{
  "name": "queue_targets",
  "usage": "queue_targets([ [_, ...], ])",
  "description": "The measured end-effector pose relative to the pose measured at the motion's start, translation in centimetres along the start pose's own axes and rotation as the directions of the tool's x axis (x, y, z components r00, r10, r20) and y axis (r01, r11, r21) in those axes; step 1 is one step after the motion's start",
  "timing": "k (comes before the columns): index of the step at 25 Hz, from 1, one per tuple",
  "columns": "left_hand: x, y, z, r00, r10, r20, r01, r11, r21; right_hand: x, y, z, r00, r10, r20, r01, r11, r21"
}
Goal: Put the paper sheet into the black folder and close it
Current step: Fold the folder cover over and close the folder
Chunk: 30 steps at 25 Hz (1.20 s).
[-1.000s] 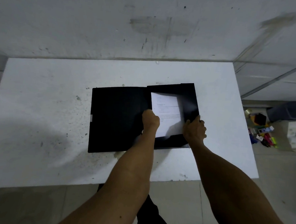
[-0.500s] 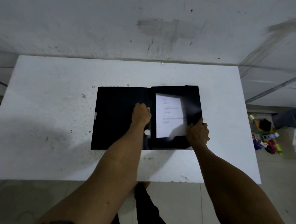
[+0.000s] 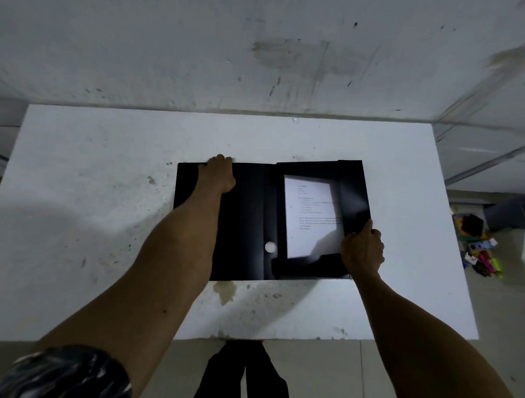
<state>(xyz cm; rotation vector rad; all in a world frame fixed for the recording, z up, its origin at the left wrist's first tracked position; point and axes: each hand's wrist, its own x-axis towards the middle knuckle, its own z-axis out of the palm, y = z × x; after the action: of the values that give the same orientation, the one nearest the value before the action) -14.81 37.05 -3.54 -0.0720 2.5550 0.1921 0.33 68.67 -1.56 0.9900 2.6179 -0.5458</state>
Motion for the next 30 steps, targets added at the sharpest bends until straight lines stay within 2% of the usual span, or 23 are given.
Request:
queue_targets([
  [3, 0.4, -0.2, -0.7, 0.998, -0.007, -0.069, 0.013, 0.996, 0.093, 0.0, -0.1, -0.1, 1.000, 0.011, 0.008, -0.011, 1.000, -0.016],
  [10, -1.3, 0.2, -7.0, 0.996, -0.082, -0.025, 0.086, 0.968, 0.235, 0.3, 0.7, -0.8, 0.997, -0.016, 0.077, 0.018, 1.000, -0.025],
  [12, -2.5, 0.4, -9.5, 0.991, -0.129, -0.035, 0.133, 0.965, 0.228, 0.7, 0.9, -0.8, 0.994, -0.029, 0.110, 0.033, 0.999, -0.027],
  [14, -3.8, 1.4, -11.7, 0.982, -0.185, -0.021, 0.186, 0.974, 0.130, 1.0, 1.2, -1.1, 0.988, -0.049, 0.143, 0.053, 0.998, -0.021],
  [17, -5.6, 3.4, -15.2, 0.965, -0.243, 0.098, 0.258, 0.945, -0.203, 1.5, 1.9, -1.8, 0.977, -0.107, 0.185, 0.112, 0.994, -0.014],
  [19, -6.2, 4.7, -16.7, 0.961, -0.244, 0.131, 0.276, 0.831, -0.483, 2.1, 2.4, -2.4, 0.967, -0.154, 0.204, 0.165, 0.986, -0.037],
  [21, -6.8, 6.2, -16.6, 0.962, -0.194, 0.193, 0.274, 0.651, -0.708, 2.4, 2.8, -2.9, 0.957, -0.178, 0.231, 0.191, 0.981, -0.035],
  [23, -7.6, 8.3, -15.0, 0.957, -0.059, 0.285, 0.281, 0.450, -0.848, 2.7, 3.3, -3.2, 0.949, -0.208, 0.237, 0.220, 0.975, -0.024],
  [24, -7.9, 9.6, -13.6, 0.958, 0.002, 0.288, 0.266, 0.377, -0.887, 2.9, 3.7, -3.4, 0.946, -0.224, 0.233, 0.232, 0.973, -0.008],
  [25, -7.9, 11.0, -11.9, 0.963, 0.036, 0.266, 0.237, 0.351, -0.906, 3.2, 4.2, -3.8, 0.943, -0.238, 0.235, 0.240, 0.971, 0.017],
  [27, -8.3, 13.8, -7.9, 0.977, 0.038, 0.211, 0.178, 0.402, -0.898, 4.0, 5.3, -4.8, 0.932, -0.222, 0.286, 0.181, 0.970, 0.163],
  [30, -9.4, 16.5, -1.5, 0.989, 0.012, 0.150, 0.106, 0.656, -0.747, 5.2, 6.8, -6.2, 0.893, -0.102, 0.439, -0.101, 0.904, 0.415],
])
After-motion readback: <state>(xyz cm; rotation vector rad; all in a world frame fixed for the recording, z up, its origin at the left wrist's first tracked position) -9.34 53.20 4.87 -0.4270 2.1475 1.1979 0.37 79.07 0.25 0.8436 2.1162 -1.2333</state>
